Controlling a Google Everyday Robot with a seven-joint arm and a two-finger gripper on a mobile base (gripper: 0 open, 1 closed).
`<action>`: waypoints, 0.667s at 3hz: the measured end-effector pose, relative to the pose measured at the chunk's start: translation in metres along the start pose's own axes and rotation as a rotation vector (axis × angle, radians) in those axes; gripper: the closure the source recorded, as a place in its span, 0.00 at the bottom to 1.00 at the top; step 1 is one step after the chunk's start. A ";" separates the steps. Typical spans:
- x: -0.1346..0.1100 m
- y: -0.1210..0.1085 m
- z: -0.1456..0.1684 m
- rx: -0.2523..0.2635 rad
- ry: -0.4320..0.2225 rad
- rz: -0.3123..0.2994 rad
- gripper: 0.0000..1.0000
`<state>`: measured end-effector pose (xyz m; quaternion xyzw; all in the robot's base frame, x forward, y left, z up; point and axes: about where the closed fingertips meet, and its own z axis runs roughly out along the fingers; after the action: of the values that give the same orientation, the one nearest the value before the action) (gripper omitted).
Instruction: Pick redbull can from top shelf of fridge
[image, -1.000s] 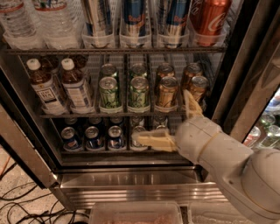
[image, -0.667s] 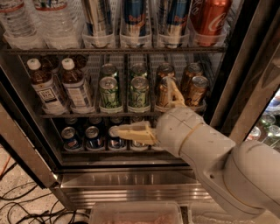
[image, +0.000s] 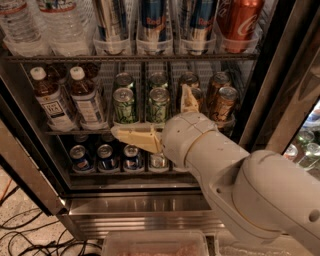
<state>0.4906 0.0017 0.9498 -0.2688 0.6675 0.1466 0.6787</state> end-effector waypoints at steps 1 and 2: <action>0.011 -0.013 -0.001 0.072 0.037 0.077 0.00; 0.011 -0.013 -0.001 0.072 0.037 0.077 0.00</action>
Offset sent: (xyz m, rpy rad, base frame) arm 0.0057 -0.0106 -0.0078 0.0424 0.0538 -0.0652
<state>0.4979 -0.0115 0.9408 -0.2210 0.6948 0.1434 0.6693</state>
